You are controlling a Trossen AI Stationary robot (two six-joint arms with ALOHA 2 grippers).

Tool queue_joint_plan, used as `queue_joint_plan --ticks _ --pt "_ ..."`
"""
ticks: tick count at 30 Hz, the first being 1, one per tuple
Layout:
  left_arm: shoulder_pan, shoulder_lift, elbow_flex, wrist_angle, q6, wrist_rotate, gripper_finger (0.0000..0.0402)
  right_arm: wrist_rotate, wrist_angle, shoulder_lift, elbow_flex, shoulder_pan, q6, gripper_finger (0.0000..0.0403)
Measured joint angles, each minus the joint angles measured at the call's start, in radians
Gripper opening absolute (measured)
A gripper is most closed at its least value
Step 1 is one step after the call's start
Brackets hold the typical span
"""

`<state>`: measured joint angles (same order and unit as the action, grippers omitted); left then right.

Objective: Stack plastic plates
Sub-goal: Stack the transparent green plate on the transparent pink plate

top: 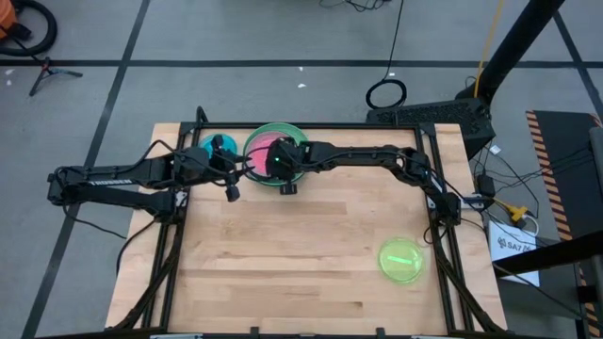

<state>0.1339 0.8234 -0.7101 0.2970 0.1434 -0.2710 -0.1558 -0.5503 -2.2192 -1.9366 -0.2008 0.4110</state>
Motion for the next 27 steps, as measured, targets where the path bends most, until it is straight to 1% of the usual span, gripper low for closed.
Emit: queue_joint_plan --ticks 6,10,15,22,25,27 --pt "0.0 0.0 0.0 0.0 -0.03 0.0 0.0124 0.001 -0.036 0.0 0.0 0.008 -0.094 0.0092" --pt "0.0 0.0 0.0 0.019 -0.078 0.001 0.0124 0.001 -0.085 0.0 0.004 0.044 -0.115 0.0091" --pt "-0.018 0.0 0.0 0.031 -0.147 0.01 0.0124 0.003 -0.089 0.002 0.06 0.114 -0.089 0.0081" --pt "-0.104 0.003 0.0 0.017 -0.208 0.008 0.0124 0.001 -0.076 0.066 0.196 0.18 -0.09 0.0069" --pt "-0.145 0.007 0.0 0.009 -0.229 0.005 0.0124 0.001 -0.044 0.13 0.296 0.202 -0.113 0.0063" --pt "-0.168 0.011 0.0 -0.001 -0.237 0.0 0.0124 0.0 0.02 0.182 0.374 0.215 -0.132 0.0059"
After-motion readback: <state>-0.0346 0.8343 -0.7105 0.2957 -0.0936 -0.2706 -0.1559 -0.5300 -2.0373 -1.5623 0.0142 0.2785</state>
